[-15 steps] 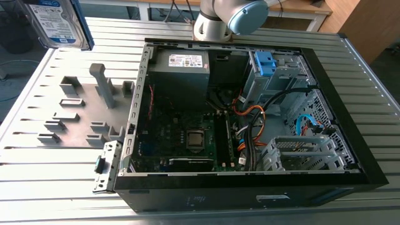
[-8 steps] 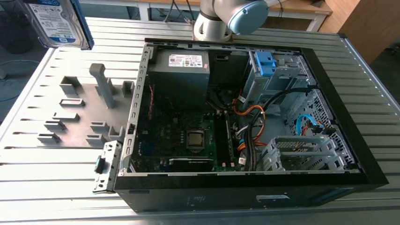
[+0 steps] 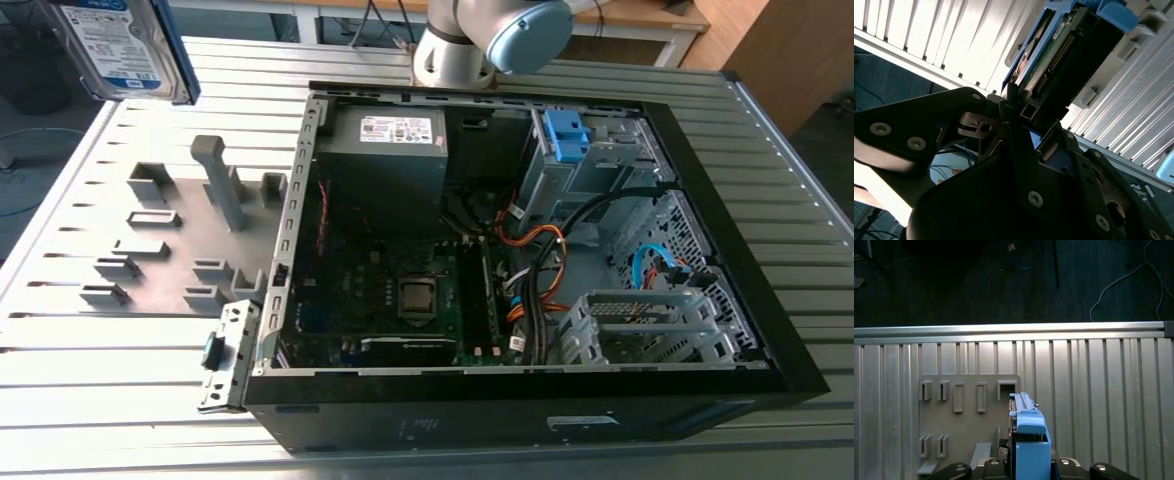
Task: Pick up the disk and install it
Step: 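Pick up the disk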
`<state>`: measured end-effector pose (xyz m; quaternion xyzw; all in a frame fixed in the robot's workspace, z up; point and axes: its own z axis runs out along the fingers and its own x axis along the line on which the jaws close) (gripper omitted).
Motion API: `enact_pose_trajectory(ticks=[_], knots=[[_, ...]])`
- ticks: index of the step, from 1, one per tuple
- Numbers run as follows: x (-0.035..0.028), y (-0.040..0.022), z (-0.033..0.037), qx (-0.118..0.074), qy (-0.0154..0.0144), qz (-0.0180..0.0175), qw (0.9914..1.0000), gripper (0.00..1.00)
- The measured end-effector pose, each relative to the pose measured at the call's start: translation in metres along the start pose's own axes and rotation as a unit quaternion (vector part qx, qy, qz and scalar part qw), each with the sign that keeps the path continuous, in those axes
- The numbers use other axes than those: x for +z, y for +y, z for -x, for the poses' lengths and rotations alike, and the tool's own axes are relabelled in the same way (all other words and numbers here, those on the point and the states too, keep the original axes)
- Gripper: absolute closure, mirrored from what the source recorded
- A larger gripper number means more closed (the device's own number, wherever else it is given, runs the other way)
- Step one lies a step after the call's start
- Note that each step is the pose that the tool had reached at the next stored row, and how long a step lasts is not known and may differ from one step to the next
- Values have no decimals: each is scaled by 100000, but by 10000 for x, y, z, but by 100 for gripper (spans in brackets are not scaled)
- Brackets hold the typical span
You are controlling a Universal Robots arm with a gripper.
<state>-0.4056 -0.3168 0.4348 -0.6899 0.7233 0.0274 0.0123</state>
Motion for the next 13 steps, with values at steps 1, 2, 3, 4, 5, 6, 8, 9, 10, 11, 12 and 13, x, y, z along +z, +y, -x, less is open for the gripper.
enact_pose_trajectory(ticks=[1, 2, 3, 4, 5, 6, 8, 9, 10, 11, 12, 13], knots=[[-2, 0, 0, 0, -2, -1, 100000, 64], [-4, 0, 0, -1, -5, -1, 100000, 64], [-7, 0, 1, 1, -8, 0, 100000, 64], [-10, 0, 1, 0, -7, 5, 100000, 64], [-13, 0, 1, -1, -8, 4, 100000, 64], [-17, 0, 1, 0, -13, -2, 100000, 64], [-25, 0, 2, -1, -14, 2, 100000, 64], [-28, 0, 2, 0, -14, -2, 100000, 64], [-32, 0, 2, 0, -16, -3, 100000, 64], [-36, 0, 2, 0, -13, 2, 100000, 64], [-40, 0, 2, 0, -17, 0, 100000, 64], [-44, 0, 3, 1, -22, -1, 100000, 64]])
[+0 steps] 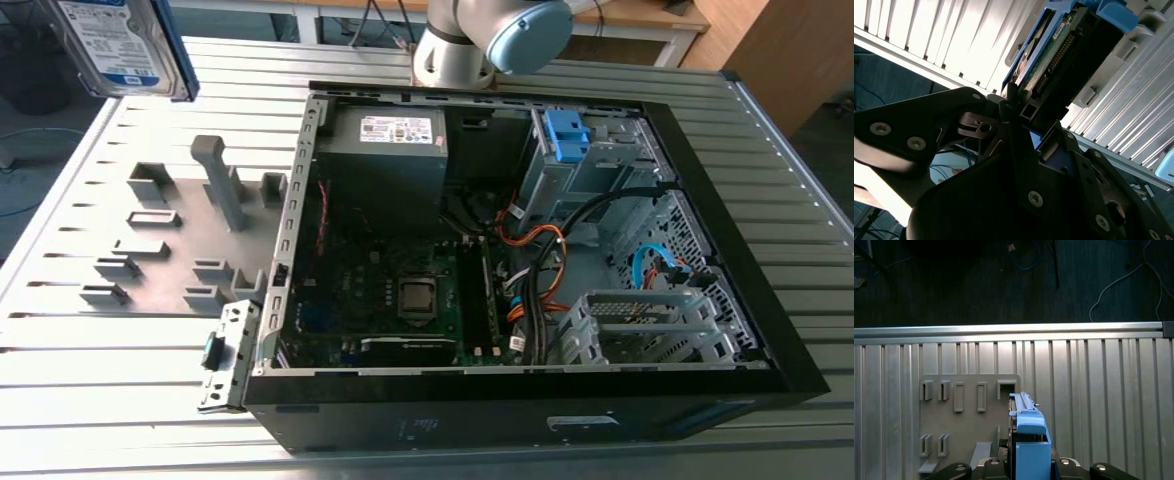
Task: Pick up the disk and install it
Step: 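Pick up the disk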
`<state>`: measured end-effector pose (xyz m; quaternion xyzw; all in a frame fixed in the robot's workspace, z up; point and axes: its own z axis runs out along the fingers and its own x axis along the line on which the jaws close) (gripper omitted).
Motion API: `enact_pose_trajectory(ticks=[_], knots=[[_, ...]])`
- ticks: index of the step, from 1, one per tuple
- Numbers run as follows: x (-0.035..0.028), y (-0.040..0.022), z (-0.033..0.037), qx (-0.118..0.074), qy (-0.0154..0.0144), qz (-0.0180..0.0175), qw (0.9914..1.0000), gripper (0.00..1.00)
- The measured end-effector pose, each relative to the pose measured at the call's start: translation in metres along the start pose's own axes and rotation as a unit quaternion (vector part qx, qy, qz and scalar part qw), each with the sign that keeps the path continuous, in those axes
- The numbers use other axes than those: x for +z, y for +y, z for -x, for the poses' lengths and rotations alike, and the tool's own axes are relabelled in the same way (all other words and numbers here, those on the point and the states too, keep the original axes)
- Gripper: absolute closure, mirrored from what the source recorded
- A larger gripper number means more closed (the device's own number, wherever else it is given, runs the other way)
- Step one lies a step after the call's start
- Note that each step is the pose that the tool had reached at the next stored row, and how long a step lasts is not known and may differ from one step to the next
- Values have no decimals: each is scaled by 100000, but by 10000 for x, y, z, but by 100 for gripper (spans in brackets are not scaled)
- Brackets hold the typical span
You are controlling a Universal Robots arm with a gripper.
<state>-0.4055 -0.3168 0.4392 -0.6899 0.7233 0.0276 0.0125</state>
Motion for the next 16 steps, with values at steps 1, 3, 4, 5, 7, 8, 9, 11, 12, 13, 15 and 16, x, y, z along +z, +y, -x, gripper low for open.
enact_pose_trajectory(ticks=[1, 3, 4, 5, 7, 8, 9, 11, 12, 13, 15, 16], knots=[[-4, -1, 0, -3, -3, -1, 100000, 64], [-11, -1, 1, -1, -10, 0, 100000, 64], [-14, -1, 1, -1, -14, -1, 100000, 64], [-17, -1, 1, -2, -17, 1, 100000, 64], [-24, 0, 1, -2, -24, 1, 100000, 64], [-26, -1, 2, 0, -29, -3, 100000, 64], [-30, -1, 2, -1, -31, 3, 100000, 64], [-37, -1, 2, -1, -37, 5, 100000, 64], [-40, 0, 2, -2, -37, 3, 100000, 64], [-43, 0, 2, -1, -42, 2, 100000, 64], [-50, 0, 3, -3, -50, 5, 100000, 64], [-54, 0, 3, -4, -54, 2, 100000, 64]])
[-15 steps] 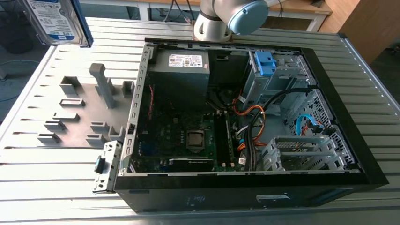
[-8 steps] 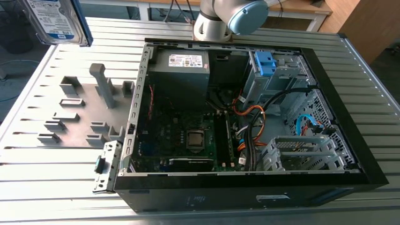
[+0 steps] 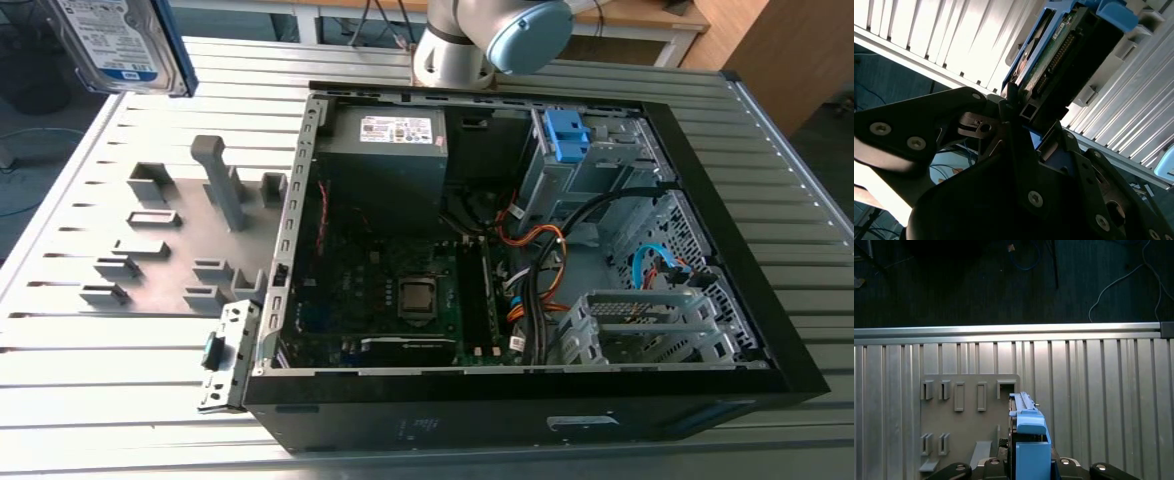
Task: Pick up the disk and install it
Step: 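Pick up the disk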
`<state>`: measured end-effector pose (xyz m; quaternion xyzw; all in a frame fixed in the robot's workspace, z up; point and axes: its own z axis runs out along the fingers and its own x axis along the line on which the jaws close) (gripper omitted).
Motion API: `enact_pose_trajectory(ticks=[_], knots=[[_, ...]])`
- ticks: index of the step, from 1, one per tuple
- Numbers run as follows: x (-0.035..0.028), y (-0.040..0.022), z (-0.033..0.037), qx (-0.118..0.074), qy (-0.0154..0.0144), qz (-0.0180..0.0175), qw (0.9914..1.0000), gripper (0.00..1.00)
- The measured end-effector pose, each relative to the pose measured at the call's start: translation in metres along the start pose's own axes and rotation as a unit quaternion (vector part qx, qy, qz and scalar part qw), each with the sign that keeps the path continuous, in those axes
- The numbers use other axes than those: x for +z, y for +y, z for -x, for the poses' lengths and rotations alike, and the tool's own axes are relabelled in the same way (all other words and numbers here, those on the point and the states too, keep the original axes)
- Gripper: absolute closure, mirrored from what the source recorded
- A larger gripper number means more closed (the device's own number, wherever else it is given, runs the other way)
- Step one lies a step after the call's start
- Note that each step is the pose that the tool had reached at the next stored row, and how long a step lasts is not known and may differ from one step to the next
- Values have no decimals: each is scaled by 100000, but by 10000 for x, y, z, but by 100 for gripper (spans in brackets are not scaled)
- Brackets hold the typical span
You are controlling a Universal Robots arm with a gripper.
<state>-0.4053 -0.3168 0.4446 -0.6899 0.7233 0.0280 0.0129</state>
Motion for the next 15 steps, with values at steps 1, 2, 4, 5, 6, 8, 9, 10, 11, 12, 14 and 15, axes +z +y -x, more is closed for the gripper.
enact_pose_trajectory(ticks=[1, 2, 4, 5, 6, 8, 9, 10, 11, 12, 14, 15], knots=[[-3, 0, 0, 1, -5, -1, 100000, 64], [-6, 0, 0, 1, -9, 0, 100000, 64], [-13, 0, 1, 0, -13, 5, 100000, 64], [-16, 0, 1, 2, -17, 1, 100000, 64], [-19, 0, 1, 1, -19, 5, 100000, 64], [-25, 0, 1, 0, -25, 1, 100000, 64], [-28, 0, 2, 1, -26, 3, 100000, 64], [-31, 0, 2, 1, -29, 1, 100000, 64], [-33, 0, 2, 1, -30, 0, 100000, 64], [-36, 0, 2, 3, -30, 3, 100000, 64], [-41, 0, 2, 1, -34, 0, 100000, 64], [-44, 0, 3, 1, -32, 3, 100000, 64]])
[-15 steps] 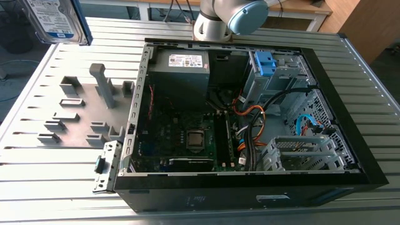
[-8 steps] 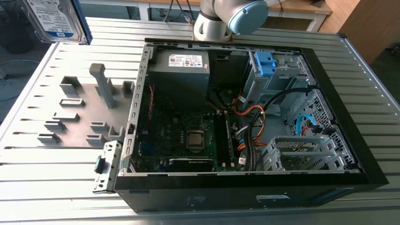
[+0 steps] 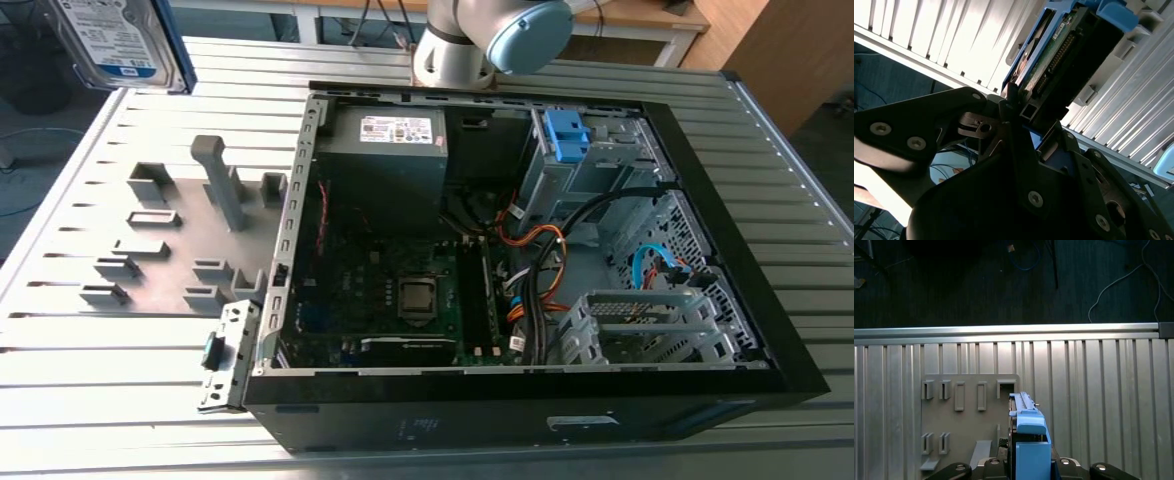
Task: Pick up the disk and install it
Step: 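Pick up the disk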
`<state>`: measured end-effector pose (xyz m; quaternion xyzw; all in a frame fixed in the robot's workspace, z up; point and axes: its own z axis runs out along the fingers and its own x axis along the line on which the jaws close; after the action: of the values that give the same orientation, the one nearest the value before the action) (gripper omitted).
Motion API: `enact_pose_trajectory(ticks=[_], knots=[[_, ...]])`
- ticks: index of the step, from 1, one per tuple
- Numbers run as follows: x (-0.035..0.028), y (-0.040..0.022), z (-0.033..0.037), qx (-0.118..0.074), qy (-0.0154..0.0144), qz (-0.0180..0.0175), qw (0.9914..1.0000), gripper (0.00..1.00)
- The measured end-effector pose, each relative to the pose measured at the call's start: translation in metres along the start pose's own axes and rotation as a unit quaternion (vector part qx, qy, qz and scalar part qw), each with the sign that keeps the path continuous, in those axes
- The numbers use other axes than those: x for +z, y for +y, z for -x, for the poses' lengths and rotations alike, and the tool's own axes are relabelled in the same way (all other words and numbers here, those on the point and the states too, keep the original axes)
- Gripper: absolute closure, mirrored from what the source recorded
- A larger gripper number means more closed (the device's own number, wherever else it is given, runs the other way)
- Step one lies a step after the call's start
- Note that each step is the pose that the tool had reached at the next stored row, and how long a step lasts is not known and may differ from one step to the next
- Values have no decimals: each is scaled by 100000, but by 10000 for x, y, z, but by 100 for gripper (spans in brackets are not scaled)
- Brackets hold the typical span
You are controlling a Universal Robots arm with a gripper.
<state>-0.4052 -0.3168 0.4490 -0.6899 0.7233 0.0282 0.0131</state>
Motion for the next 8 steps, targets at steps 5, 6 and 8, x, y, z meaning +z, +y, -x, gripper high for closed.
enact_pose_trajectory(ticks=[5, 6, 8], knots=[[-15, 0, 1, -1, -10, -5, 100000, 64], [-18, 0, 1, 1, -10, -2, 100000, 64], [-25, 0, 2, 2, -13, -1, 100000, 64]])
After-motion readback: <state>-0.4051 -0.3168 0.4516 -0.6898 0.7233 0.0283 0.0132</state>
